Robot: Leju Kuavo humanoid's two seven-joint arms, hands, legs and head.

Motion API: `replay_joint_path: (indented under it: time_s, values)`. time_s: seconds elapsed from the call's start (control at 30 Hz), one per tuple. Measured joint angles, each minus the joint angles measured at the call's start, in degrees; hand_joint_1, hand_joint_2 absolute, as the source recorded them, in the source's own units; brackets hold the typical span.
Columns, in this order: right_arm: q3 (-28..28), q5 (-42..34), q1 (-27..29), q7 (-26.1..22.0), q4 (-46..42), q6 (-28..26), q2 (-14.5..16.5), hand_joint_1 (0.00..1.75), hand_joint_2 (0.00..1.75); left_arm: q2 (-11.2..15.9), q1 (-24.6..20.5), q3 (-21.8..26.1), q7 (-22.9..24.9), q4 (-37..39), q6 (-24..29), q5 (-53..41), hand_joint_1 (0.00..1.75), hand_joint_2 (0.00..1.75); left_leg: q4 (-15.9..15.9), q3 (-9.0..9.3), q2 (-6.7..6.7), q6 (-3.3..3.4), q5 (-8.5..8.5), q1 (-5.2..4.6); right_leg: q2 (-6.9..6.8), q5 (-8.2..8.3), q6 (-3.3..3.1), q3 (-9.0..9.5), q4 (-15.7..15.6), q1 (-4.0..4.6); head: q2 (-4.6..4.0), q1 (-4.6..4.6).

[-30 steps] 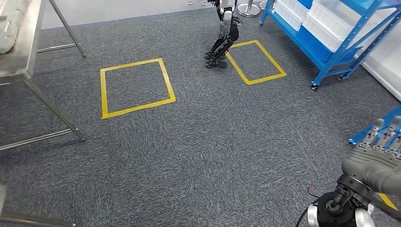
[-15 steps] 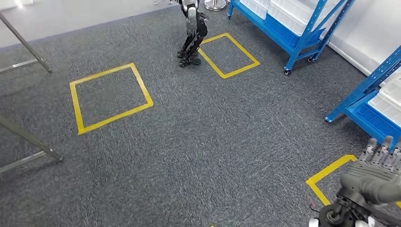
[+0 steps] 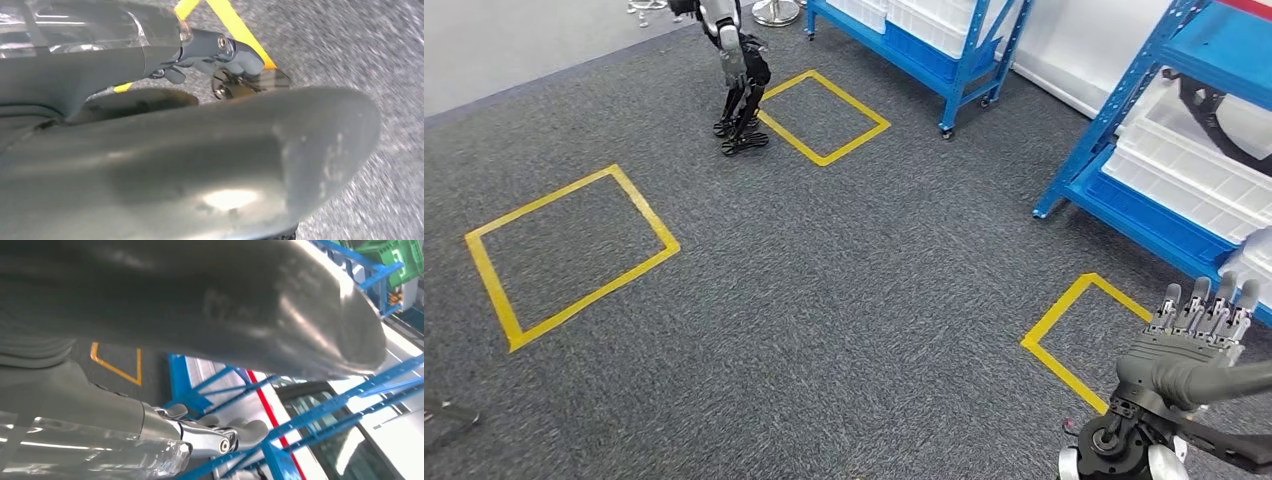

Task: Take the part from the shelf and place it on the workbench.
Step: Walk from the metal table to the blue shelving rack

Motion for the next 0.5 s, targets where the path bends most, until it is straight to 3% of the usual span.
replay_joint_path:
  time_s: [0.07,0.13,0.17,0.2,0.27,0.3,0.37,0.43,0.5]
  values:
    - [0.01,0.03,-0.14,0.04,0.24,-0.15,-0.07,0.0,0.0,0.0,0.1,0.0,-0.01,0.01,-0.09,0.0,0.0,0.0,-0.29,0.45,1.94,0.43,-0.24,-0.12,-3.31,-2.97,0.54,-3.06,5.94,0.0,0.0,0.7]
    - [0.02,0.03,0.07,0.1,0.57,-0.32,-0.02,0.0,0.0,0.05,0.2,0.0,0.0,0.03,-0.2,0.02,0.0,0.0,-0.29,0.68,3.89,0.6,-0.64,-0.28,-4.31,-5.17,0.87,-6.64,12.31,-0.21,0.0,1.09]
    - [0.01,0.04,0.31,0.13,0.74,-0.42,0.0,0.0,0.0,0.07,0.2,0.0,0.0,0.04,-0.29,0.03,0.0,0.0,-0.28,0.83,4.72,0.58,-0.85,-0.34,-4.49,-4.82,0.9,-7.28,13.2,-0.27,0.0,1.25]
    - [-0.02,0.07,0.54,0.15,0.89,-0.51,0.01,0.0,0.0,0.05,0.17,0.0,-0.01,0.04,-0.4,0.04,0.0,0.0,-0.28,1.05,5.49,0.52,-1.09,-0.4,-4.71,-3.5,0.84,-6.91,12.14,-0.27,0.0,1.44]
    - [-0.09,0.28,0.91,0.23,1.07,-0.69,0.0,0.0,0.0,-0.05,0.08,0.0,-0.1,0.04,-0.61,0.08,0.0,0.0,-0.31,1.67,6.7,0.26,-1.6,-0.47,-6.07,0.46,0.36,-3.44,5.15,-0.04,0.0,1.79]
    - [-0.12,0.43,1.02,0.28,1.13,-0.74,0.0,0.0,0.0,-0.11,0.03,0.0,-0.15,0.04,-0.68,0.11,0.0,0.0,-0.28,1.93,7.17,0.02,-1.88,-0.58,-7.11,1.63,-0.02,-1.69,1.77,0.26,0.0,1.91]
    - [-0.27,0.65,1.27,0.34,1.23,-0.8,-0.01,0.0,0.0,-0.24,-0.03,0.0,-0.22,0.04,-0.76,0.17,0.0,0.0,-0.37,2.31,7.98,-0.53,-2.28,-0.74,-8.39,1.99,-0.74,-0.04,-1.46,0.86,0.0,1.88]
    - [-0.49,0.7,1.53,0.36,1.28,-0.83,0.0,0.0,0.0,-0.35,-0.08,0.0,-0.23,0.03,-0.8,0.19,0.0,0.0,-0.63,2.77,8.75,-1.08,-2.63,-0.72,-7.5,1.87,-1.35,0.17,-1.92,0.98,0.0,1.8]
    - [-0.65,0.74,1.62,0.35,1.26,-0.84,0.01,0.0,0.0,-0.39,-0.21,0.0,-0.26,0.01,-0.9,0.2,0.0,0.0,0.64,2.69,6.2,-1.55,-3.77,-0.5,-6.45,2.04,-1.95,0.76,-2.65,0.69,0.0,1.64]
